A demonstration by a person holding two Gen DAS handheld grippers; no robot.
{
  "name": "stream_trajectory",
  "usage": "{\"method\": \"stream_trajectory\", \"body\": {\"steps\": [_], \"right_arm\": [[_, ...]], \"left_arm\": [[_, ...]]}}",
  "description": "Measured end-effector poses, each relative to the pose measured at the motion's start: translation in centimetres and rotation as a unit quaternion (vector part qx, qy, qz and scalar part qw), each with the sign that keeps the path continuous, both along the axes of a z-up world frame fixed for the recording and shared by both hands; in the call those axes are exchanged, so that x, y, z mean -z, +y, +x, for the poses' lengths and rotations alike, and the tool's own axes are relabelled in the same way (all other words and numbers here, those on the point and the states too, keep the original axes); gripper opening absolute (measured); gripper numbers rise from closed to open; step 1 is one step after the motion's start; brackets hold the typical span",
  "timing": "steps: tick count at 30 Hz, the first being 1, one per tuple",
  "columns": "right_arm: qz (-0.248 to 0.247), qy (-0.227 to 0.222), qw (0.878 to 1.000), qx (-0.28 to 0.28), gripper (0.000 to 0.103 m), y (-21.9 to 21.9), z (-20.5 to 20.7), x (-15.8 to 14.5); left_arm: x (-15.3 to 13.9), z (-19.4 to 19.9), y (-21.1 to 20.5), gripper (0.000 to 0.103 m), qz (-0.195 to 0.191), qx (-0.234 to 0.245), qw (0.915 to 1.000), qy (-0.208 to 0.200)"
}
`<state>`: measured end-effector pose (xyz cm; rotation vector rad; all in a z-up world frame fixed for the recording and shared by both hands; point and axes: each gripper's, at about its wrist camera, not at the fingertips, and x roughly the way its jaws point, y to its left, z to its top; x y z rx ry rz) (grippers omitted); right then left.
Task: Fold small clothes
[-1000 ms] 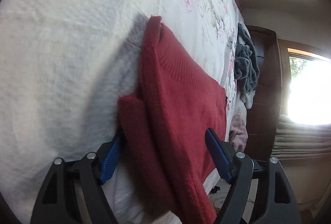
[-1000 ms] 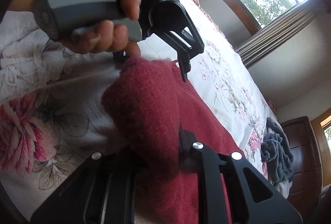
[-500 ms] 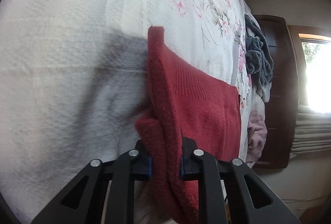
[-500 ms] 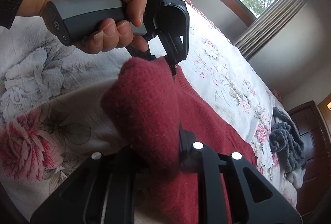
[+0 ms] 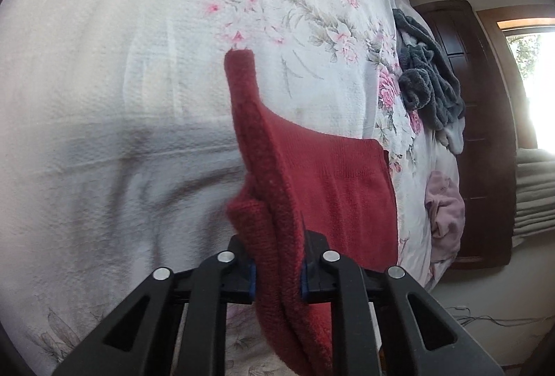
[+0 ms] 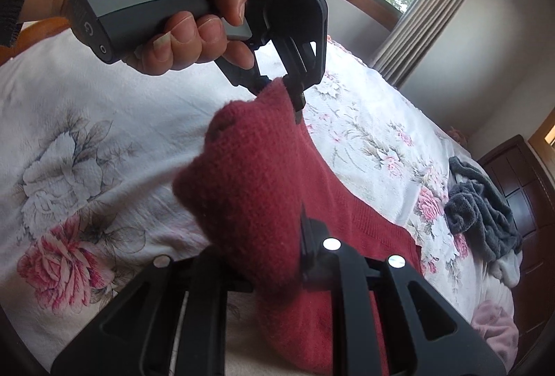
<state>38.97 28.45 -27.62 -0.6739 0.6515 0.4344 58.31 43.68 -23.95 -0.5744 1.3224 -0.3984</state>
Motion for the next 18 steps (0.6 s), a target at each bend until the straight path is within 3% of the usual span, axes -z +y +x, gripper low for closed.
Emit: {"method": "stream_trajectory", "body": {"steps": [9, 18], "right_arm": [[0.044, 0.006, 0.998, 0.039, 0.015, -3.3, 0.3, -3.3], [0.104, 0.023, 0.992, 0.064, 0.015, -7.8, 0.5, -5.6]], "left_arm": [[-5.8, 0.2, -4.7, 0.016, 0.045, 0.017, 0.9986, -0.023], [-9.3, 0.2, -9.6, 0.016, 0.096, 0.032, 0.9943, -0.032]]}}
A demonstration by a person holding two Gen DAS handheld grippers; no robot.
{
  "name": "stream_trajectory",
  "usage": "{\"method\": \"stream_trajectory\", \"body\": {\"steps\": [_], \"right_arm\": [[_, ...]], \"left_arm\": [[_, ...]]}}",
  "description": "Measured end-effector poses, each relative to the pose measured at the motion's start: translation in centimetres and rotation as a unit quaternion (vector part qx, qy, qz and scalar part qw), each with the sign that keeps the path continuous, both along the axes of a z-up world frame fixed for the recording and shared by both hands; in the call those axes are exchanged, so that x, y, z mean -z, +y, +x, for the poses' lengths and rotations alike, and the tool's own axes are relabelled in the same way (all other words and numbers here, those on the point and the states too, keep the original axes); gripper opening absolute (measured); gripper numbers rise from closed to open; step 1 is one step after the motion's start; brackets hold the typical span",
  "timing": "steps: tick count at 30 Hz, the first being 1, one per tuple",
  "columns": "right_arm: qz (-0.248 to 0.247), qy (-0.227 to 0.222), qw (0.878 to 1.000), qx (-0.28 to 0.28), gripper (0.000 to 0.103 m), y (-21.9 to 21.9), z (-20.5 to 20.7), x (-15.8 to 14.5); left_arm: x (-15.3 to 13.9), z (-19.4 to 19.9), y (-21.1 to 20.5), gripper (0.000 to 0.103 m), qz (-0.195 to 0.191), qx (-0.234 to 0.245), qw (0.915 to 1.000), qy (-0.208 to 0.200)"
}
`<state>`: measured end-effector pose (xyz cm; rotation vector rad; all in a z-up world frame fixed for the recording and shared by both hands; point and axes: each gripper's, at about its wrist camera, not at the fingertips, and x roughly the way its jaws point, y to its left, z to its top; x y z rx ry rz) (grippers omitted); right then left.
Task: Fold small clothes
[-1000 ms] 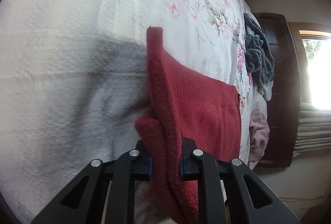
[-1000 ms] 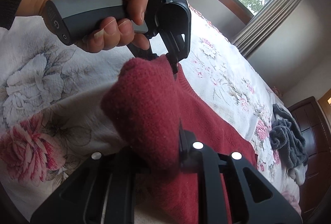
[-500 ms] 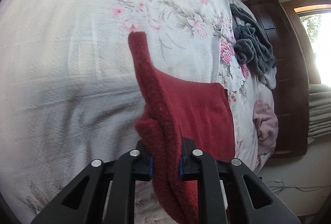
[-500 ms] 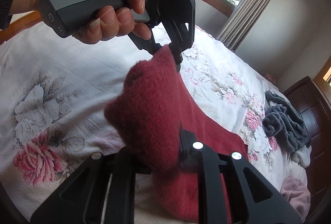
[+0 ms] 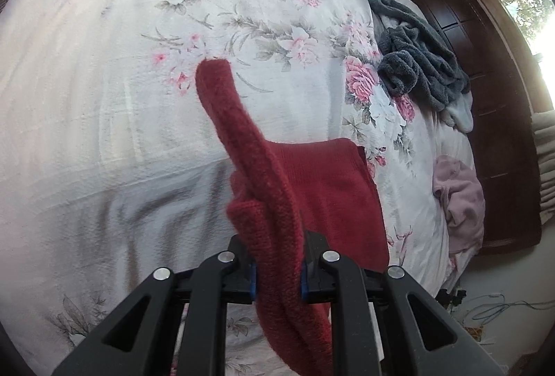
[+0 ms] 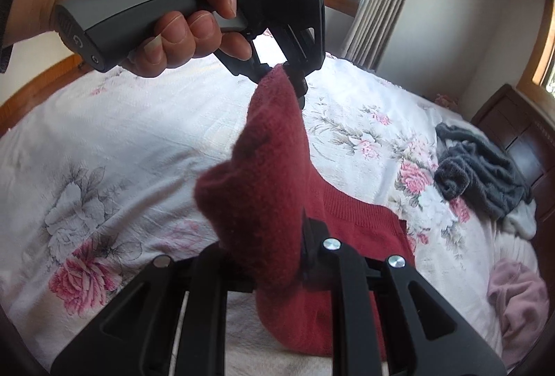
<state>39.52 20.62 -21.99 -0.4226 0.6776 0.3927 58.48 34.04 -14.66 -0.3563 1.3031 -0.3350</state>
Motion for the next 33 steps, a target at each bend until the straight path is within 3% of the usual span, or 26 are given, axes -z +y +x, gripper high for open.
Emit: {"method": "stream_trajectory", "body": {"steps": [8, 16, 23, 33], "right_arm": [[0.050, 0.007, 0.998, 0.021, 0.015, -4.7, 0.5, -0.3], [0.107, 0.017, 0.993, 0.047, 0.015, -9.7, 0.8, 0.3], [0.167, 0.050, 0.981, 0.088, 0.014, -14.8, 1.9, 3.0], [0.269, 0.117, 0.946, 0.137, 0.014, -21.8, 2.8, 8.4]], "left_arm": [[-1.1, 0.4, -5.0, 0.016, 0.045, 0.015, 0.9989, 0.000], [-0.3, 1.7, -11.2, 0.016, 0.087, 0.038, 0.9954, 0.007], [2.9, 2.9, -17.3, 0.016, 0.120, 0.062, 0.9905, 0.024], [9.5, 4.4, -25.8, 0.016, 0.184, 0.103, 0.9758, 0.058]]}}
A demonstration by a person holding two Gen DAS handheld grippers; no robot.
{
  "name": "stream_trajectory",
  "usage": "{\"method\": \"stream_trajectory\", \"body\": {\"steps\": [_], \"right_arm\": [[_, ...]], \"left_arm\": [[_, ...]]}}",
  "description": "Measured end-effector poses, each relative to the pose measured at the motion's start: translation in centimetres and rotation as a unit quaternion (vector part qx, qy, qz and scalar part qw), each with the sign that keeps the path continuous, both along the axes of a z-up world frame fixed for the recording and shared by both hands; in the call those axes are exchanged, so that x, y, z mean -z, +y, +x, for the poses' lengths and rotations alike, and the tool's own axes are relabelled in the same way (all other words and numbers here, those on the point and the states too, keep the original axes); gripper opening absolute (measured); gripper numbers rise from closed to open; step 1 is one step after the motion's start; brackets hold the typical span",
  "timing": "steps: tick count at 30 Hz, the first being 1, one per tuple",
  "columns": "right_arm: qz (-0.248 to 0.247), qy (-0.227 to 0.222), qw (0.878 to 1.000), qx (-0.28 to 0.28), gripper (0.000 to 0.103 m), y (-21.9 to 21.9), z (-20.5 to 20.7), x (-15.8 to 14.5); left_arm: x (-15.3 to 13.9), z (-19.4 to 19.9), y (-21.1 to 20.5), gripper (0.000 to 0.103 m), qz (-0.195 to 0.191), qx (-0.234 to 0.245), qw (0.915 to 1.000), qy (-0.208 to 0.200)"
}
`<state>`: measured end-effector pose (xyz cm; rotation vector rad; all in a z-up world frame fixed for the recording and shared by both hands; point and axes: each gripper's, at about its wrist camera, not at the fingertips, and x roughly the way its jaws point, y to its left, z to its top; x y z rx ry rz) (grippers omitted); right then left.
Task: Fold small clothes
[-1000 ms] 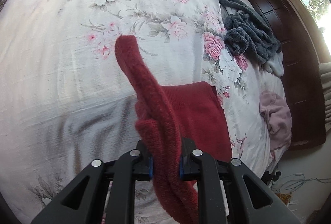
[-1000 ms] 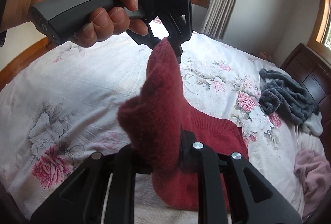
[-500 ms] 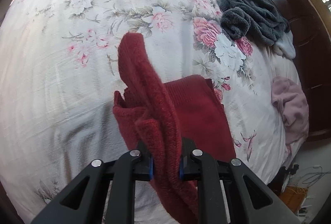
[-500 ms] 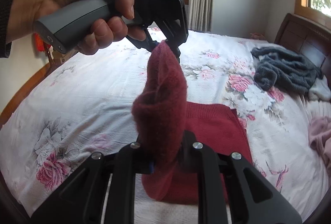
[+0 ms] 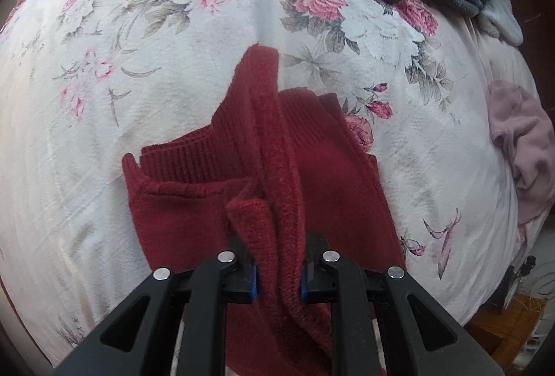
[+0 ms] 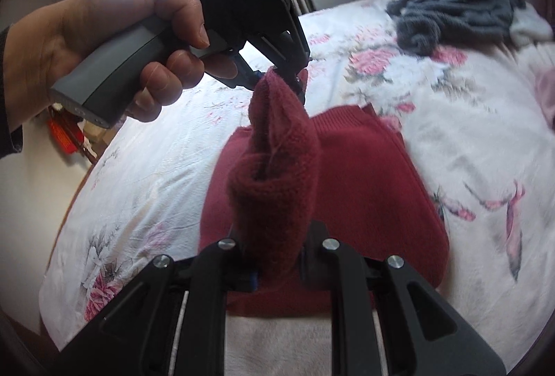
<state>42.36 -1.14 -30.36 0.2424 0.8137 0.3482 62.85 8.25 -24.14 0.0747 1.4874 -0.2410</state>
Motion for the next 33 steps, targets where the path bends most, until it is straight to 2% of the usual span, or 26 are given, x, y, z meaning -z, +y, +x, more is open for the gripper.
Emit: {"method": "stream_trajectory", "body": {"steps": [6, 9, 12, 16, 19, 20, 21, 22, 23, 24, 25, 27, 31, 33], "right_arm": [[0.055, 0.015, 0.998, 0.024, 0.014, -3.4, -0.2, 3.4], [0.097, 0.032, 0.994, 0.032, 0.014, -4.8, 0.0, 4.6], [0.105, 0.038, 0.993, 0.028, 0.014, -5.3, -0.1, 5.0], [0.140, 0.053, 0.988, 0.028, 0.014, -6.6, -0.1, 5.4], [0.153, 0.060, 0.986, 0.031, 0.014, -7.5, 0.1, 5.9], [0.163, 0.064, 0.984, 0.031, 0.014, -7.8, 0.1, 6.2], [0.173, 0.072, 0.982, 0.030, 0.016, -8.2, 0.1, 6.5], [0.181, 0.079, 0.980, 0.028, 0.016, -8.5, 0.2, 6.8], [0.189, 0.087, 0.978, 0.031, 0.020, -8.9, 0.3, 7.2], [0.195, 0.091, 0.976, 0.037, 0.027, -9.4, 0.4, 7.5], [0.201, 0.097, 0.974, 0.043, 0.029, -9.9, 0.5, 7.8], [0.223, 0.120, 0.966, 0.050, 0.047, -10.9, 0.9, 8.9], [0.269, 0.139, 0.952, 0.045, 0.055, -12.1, 1.3, 9.8], [0.289, 0.142, 0.946, 0.037, 0.065, -12.4, 1.5, 10.1]], "left_arm": [[3.4, 0.5, -3.9, 0.016, 0.044, 0.017, 0.9988, 0.011], [4.1, 0.4, -5.1, 0.017, 0.062, 0.012, 0.9979, 0.008], [4.7, 0.1, -6.1, 0.017, 0.084, 0.009, 0.9965, 0.005], [4.8, -0.4, -7.6, 0.018, 0.105, 0.001, 0.9944, -0.009], [4.7, -0.7, -8.3, 0.027, 0.099, -0.015, 0.9947, -0.020], [4.5, -0.8, -8.5, 0.034, 0.090, -0.019, 0.9953, -0.030], [4.1, -1.0, -8.7, 0.047, 0.077, -0.021, 0.9960, -0.041], [3.5, -1.2, -8.5, 0.055, 0.055, -0.023, 0.9967, -0.054], [2.9, -1.3, -8.2, 0.067, 0.033, -0.027, 0.9966, -0.070], [2.0, -1.7, -7.8, 0.072, 0.005, -0.035, 0.9953, -0.090], [1.4, -1.8, -7.2, 0.072, -0.016, -0.040, 0.9938, -0.103], [0.2, -2.1, -5.5, 0.073, -0.057, -0.054, 0.9895, -0.121], [-1.0, -4.0, -1.5, 0.073, -0.112, -0.069, 0.9835, -0.124], [-1.4, -5.9, 0.7, 0.075, -0.130, -0.072, 0.9807, -0.127]]}}
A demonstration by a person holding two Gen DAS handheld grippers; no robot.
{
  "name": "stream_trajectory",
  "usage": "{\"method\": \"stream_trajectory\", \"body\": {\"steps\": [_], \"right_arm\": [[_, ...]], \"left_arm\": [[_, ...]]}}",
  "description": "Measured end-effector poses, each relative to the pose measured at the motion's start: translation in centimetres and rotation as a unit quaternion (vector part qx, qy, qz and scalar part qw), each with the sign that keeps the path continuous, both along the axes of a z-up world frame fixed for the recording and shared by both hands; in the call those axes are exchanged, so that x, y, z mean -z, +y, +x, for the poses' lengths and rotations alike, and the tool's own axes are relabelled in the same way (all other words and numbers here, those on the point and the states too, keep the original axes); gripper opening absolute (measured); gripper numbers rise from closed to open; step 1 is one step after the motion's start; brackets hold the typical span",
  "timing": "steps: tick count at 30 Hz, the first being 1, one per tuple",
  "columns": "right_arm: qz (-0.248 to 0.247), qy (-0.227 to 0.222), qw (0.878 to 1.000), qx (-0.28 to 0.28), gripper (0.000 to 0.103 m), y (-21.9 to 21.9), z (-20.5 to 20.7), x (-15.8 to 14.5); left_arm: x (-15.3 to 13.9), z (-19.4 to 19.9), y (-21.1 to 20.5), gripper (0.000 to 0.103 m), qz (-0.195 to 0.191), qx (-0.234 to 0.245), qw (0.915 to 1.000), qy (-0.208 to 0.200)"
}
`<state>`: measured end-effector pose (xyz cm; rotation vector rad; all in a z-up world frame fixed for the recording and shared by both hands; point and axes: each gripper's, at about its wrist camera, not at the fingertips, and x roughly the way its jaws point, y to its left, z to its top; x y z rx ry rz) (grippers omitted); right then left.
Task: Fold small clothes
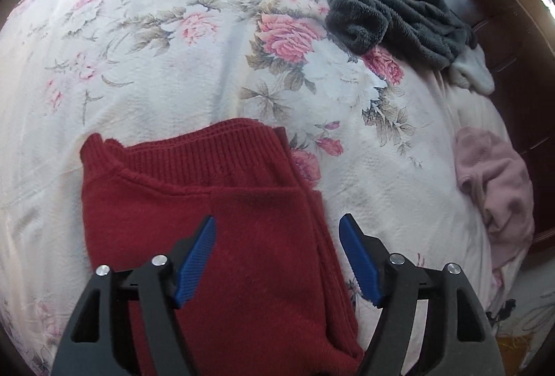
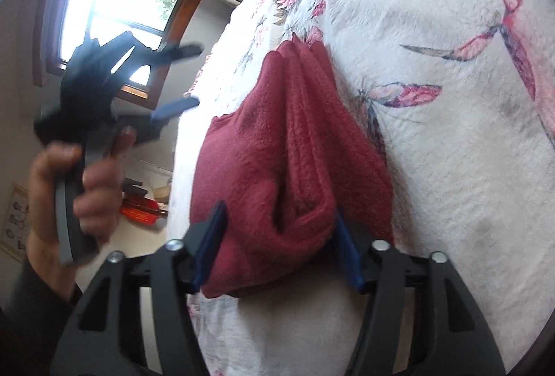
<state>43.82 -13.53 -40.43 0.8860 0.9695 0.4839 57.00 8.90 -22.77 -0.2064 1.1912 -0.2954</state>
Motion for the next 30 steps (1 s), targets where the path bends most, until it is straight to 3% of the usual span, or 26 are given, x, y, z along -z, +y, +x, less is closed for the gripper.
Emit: {"method": "stream_trajectory", "body": {"steps": [7, 11, 15, 21, 22, 23, 24, 25, 28, 30], "right_arm": [[0.091, 0.018, 0.996, -0.015, 0.081, -2.1, 0.2, 0.6], [0.177, 0.060, 0.982, -0.024, 0.082, -3.7, 1.3, 1.8], [0.149, 0.089, 0.980, -0.099, 0.084, -3.2, 5.9, 1.2], [0.112, 0.145, 0.965, -0.188, 0.083, 0.1, 13.0, 1.0], [0.103, 0.150, 0.964, -0.194, 0.080, 0.7, 13.5, 1.0], [0.077, 0.151, 0.965, -0.198, 0.063, 1.0, 13.7, 0.6], [0.048, 0.146, 0.968, -0.201, 0.031, 1.3, 14.1, 0.2], [0.018, 0.131, 0.970, -0.205, 0.019, 1.4, 14.0, -0.5], [-0.042, 0.071, 0.977, -0.195, 0.011, 0.7, 12.6, -3.3], [-0.068, 0.048, 0.981, -0.175, 0.011, -0.4, 11.7, -4.0]], "left_arm": [[2.2, -7.8, 6.7, 0.076, -0.088, -0.006, 0.9955, 0.035], [4.3, -10.3, 8.2, 0.076, -0.146, 0.001, 0.9875, 0.059], [5.5, -11.5, 9.0, 0.076, -0.195, -0.002, 0.9791, 0.057], [6.3, -12.3, 9.6, 0.076, -0.244, -0.011, 0.9679, 0.060], [6.2, -12.5, 9.6, 0.076, -0.248, -0.009, 0.9668, 0.059], [6.2, -12.7, 9.7, 0.076, -0.251, -0.007, 0.9660, 0.059], [6.1, -12.9, 9.9, 0.076, -0.254, -0.005, 0.9655, 0.057], [5.9, -13.0, 9.9, 0.076, -0.258, -0.001, 0.9645, 0.055], [5.0, -13.2, 9.9, 0.075, -0.277, 0.014, 0.9597, 0.044], [4.5, -13.2, 9.5, 0.075, -0.288, 0.030, 0.9565, 0.035]]}}
